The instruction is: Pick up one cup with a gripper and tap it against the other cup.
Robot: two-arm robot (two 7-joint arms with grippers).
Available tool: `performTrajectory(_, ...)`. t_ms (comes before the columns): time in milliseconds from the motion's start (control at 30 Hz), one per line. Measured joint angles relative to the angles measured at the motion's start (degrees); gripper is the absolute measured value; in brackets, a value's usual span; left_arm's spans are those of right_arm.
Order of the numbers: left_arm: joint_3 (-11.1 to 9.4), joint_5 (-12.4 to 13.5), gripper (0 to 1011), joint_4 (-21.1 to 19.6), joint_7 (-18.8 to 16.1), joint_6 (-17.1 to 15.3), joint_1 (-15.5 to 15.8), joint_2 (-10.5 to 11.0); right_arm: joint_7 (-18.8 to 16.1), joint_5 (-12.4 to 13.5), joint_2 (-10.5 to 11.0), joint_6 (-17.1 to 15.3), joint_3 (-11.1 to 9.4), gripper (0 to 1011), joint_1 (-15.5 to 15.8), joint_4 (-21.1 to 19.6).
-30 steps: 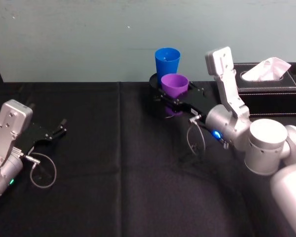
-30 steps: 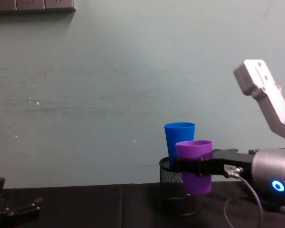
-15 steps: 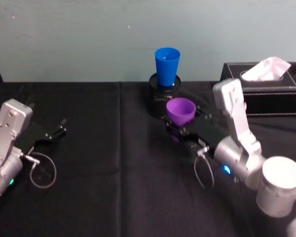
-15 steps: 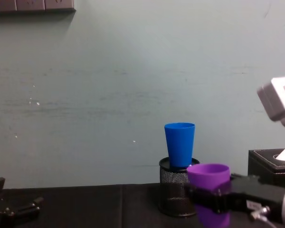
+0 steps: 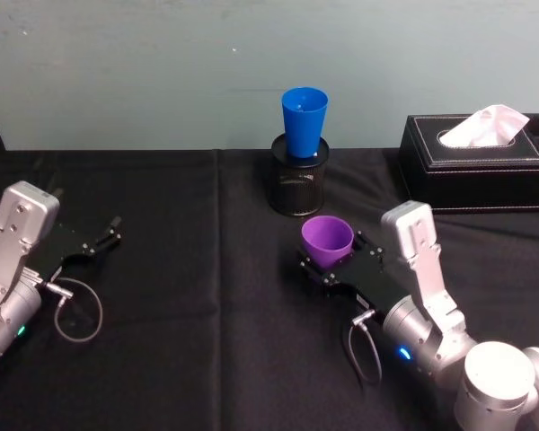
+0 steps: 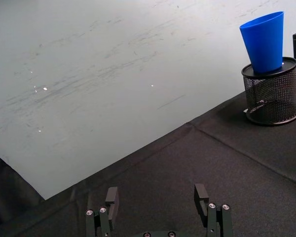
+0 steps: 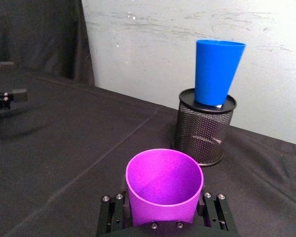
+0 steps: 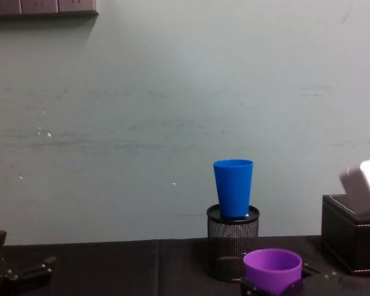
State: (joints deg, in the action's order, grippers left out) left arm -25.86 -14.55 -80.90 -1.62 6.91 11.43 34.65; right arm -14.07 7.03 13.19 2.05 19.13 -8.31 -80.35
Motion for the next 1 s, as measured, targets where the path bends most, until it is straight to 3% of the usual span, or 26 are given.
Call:
performTrajectory(367,0.0,0.0,1000,0.0,0.0,0.0,0.0,-0.01,0.02,-1.92,-2.43,6.14,-0.58,726,-0.89,5.68)
performTrajectory(767,0.0,0.0,1000,0.0,0.0,0.0,0.0,0.0,0.66,-2.56,-4.41,6.45,-1.9,731,-2.04,8.53)
performTrajectory(1000,0.0,0.0,1000,0.0,0.0,0.0,0.0,0.0,0.87,-2.54,-4.82,5.06,-2.6,919,-1.67,7.72)
